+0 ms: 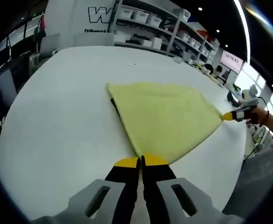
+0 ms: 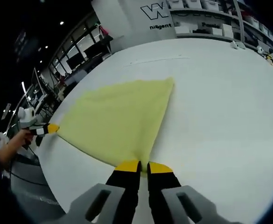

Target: Fold the garment on the visible template until the final outline fits inside the template.

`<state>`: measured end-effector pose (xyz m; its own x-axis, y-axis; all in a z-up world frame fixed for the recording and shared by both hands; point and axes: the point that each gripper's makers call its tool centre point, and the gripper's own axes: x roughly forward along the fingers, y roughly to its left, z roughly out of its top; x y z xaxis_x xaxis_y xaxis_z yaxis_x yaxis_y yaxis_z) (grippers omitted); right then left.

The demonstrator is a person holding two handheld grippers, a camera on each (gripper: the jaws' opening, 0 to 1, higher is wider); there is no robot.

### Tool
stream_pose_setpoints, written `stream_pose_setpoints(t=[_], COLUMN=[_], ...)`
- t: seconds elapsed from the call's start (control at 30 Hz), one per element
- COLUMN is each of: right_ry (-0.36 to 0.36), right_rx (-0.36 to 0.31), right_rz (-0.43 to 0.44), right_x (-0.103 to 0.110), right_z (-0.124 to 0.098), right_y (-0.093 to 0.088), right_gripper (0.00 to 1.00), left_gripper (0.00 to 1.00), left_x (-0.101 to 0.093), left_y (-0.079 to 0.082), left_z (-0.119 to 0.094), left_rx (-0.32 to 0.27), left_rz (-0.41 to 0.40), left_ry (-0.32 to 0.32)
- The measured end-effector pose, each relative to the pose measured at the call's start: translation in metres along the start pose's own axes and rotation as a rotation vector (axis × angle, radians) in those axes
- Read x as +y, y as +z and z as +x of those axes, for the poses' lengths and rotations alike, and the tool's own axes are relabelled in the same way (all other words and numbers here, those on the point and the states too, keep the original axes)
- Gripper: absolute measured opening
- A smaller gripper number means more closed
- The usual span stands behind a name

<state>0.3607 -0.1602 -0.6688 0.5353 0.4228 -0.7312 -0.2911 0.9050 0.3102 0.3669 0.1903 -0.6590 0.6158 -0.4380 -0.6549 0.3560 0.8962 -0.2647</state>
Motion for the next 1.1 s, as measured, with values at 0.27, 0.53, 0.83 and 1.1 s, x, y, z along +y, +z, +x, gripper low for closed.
stream_pose_setpoints(t=[0.27, 0.53, 0.83, 1.1], right_ry=[-0.046, -0.034, -0.02, -0.013], right_rx=[-0.009, -0.089, -0.099, -0.106], right_rz=[-0.052, -0.099, -0.143, -0.161], right_x=[-0.002, 0.02, 0.049, 0.066], right_z=[-0.004, -0.029, -0.059, -0.08], right_y=[0.005, 0.024, 0.022, 0.017], right_gripper=[0.23, 0.72, 0.91, 0.99], left_gripper=[0.02, 0.38, 0.7, 0.84], left_x=[0.004, -0.01, -0.03, -0.043], left_y=[0.004, 0.028, 0.035, 0.033], left_z=[-0.003, -0.028, -0.062, -0.083], left_rx=[-0.023, -0.119, -0.155, -0.171], left_rz=[-0.009, 0.03, 0.059, 0.08], left_ry=[0.051, 0.06, 0.044, 0.048])
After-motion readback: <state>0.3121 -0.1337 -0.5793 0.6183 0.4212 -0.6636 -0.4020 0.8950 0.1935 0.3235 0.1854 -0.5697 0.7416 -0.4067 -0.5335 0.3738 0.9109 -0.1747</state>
